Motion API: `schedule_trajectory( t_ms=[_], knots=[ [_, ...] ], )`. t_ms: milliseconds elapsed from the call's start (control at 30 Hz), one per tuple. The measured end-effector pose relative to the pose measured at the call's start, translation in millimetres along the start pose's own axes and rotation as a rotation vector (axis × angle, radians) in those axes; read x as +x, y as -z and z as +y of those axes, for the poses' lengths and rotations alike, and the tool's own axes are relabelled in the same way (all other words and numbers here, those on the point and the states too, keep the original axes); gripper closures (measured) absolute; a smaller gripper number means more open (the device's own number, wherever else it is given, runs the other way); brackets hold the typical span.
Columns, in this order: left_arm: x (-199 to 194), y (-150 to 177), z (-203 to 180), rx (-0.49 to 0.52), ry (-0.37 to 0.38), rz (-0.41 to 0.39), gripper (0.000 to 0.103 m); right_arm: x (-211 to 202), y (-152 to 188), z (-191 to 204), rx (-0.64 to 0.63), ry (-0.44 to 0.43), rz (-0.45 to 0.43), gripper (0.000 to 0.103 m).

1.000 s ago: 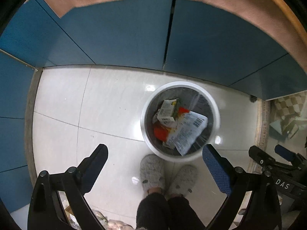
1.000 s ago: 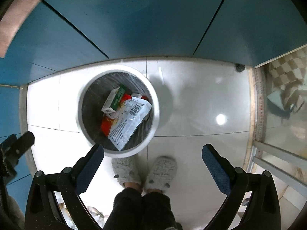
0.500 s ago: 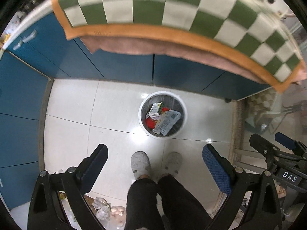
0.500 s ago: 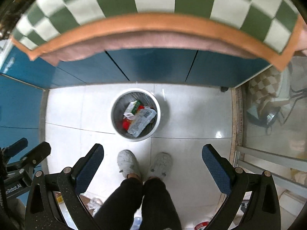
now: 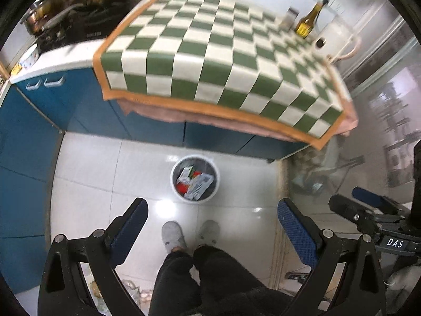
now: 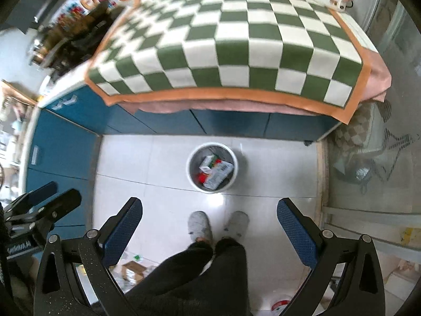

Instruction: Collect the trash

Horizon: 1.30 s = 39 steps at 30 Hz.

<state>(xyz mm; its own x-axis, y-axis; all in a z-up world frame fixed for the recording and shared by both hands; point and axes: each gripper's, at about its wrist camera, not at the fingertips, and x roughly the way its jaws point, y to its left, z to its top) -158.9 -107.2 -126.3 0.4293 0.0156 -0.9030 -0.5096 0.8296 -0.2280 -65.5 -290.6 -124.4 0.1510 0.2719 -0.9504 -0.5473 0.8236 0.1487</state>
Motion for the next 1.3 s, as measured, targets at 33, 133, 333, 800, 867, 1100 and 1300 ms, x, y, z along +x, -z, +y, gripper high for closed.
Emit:
schedule_trajectory(
  t_ms=[33,133,333,800,867,1100,1300],
  knots=[
    [-9.6,-1.0,-0.1,0.0,0.019,-0.007,0.002,-12.8,-0.7,4.3,-0.003,-0.015,-0.007,0.0],
    [-33.3,-4.5,0.1,-0.002,0.082,-0.022,0.002,-42.8,-1.3,14.4,-0.005,-0.071,-0.018,0.0],
    [-79.0,-0.8,-6.1,0.002,0.22,-0.024,0.002,-91.4,2.4,29.2,-0.002,-0.163,-0.028,0.0],
    [-117.5,17.2,-13.1,0.037,0.249,-0.051,0.0,-138.7,28.5,50.1,-0.026,-0.195,-0.024,0.0],
    [-121.7,17.3,-11.0,0.036,0.25,-0.056,0.0,-139.7,30.4,50.4,-0.026,-0.197,-0.021,0.0],
    [-124.5,16.2,-7.2,0.031,0.25,-0.057,0.0,-140.1,32.5,50.0,-0.025,-0.197,-0.023,0.0],
    [-122.9,16.4,-6.0,0.035,0.238,-0.052,0.0,-140.6,32.1,51.2,-0.024,-0.199,-0.016,0.0]
  ],
)
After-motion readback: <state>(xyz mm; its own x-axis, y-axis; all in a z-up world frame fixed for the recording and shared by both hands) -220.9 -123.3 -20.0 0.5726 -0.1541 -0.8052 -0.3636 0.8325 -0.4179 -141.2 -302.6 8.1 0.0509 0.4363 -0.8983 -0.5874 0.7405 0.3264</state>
